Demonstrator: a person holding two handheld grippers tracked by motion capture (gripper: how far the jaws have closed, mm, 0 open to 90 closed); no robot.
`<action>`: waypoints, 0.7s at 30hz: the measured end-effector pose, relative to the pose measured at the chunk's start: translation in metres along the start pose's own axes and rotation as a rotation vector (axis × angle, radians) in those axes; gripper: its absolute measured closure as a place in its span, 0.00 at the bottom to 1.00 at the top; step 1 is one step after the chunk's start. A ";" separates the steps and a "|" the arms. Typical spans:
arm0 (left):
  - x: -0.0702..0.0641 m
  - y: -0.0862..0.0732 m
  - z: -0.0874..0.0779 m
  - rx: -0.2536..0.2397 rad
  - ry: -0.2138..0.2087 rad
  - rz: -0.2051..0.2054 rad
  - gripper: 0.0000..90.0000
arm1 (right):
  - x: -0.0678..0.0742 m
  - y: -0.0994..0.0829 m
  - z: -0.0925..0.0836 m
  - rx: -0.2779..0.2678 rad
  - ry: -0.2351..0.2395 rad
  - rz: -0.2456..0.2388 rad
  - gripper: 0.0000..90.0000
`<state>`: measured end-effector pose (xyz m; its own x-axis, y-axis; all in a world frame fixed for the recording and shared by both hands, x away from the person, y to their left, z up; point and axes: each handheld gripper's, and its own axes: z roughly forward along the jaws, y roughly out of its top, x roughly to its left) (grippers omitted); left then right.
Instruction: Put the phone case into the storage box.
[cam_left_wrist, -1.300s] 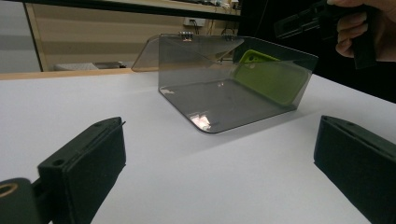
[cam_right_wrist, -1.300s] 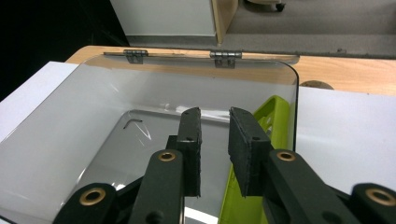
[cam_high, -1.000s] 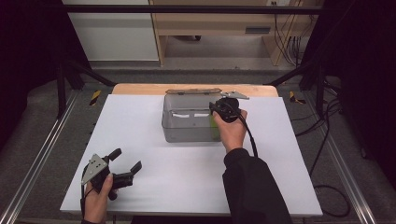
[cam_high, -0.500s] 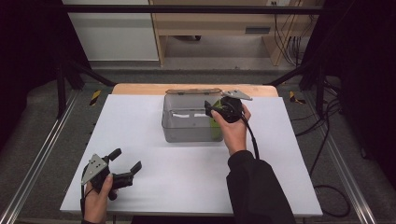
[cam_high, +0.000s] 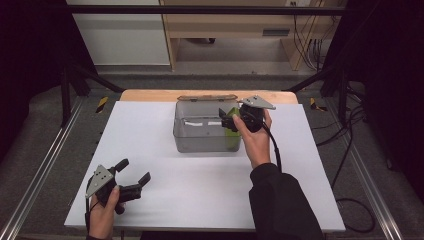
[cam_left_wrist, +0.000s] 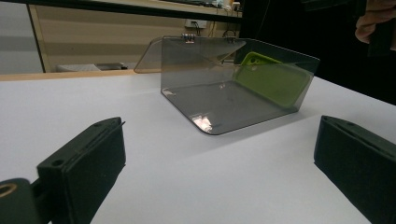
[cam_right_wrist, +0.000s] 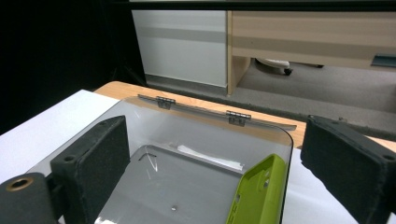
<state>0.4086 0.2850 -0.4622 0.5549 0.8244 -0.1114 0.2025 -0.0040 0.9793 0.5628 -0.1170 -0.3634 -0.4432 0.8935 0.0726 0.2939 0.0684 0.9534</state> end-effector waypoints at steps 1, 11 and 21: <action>0.000 0.000 0.000 0.000 -0.001 0.000 0.02 | 0.001 0.000 -0.001 -0.004 0.002 -0.013 0.08; 0.003 0.000 -0.002 -0.005 0.004 -0.013 0.02 | 0.001 0.004 -0.013 -0.060 -0.012 -0.091 0.06; 0.004 0.000 -0.004 -0.027 -0.002 -0.002 0.02 | -0.001 0.006 -0.021 -0.108 -0.009 -0.119 0.06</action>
<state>0.4078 0.2905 -0.4620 0.5559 0.8235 -0.1132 0.1817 0.0125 0.9833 0.5473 -0.1263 -0.3521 -0.4618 0.8858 -0.0453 0.1463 0.1264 0.9811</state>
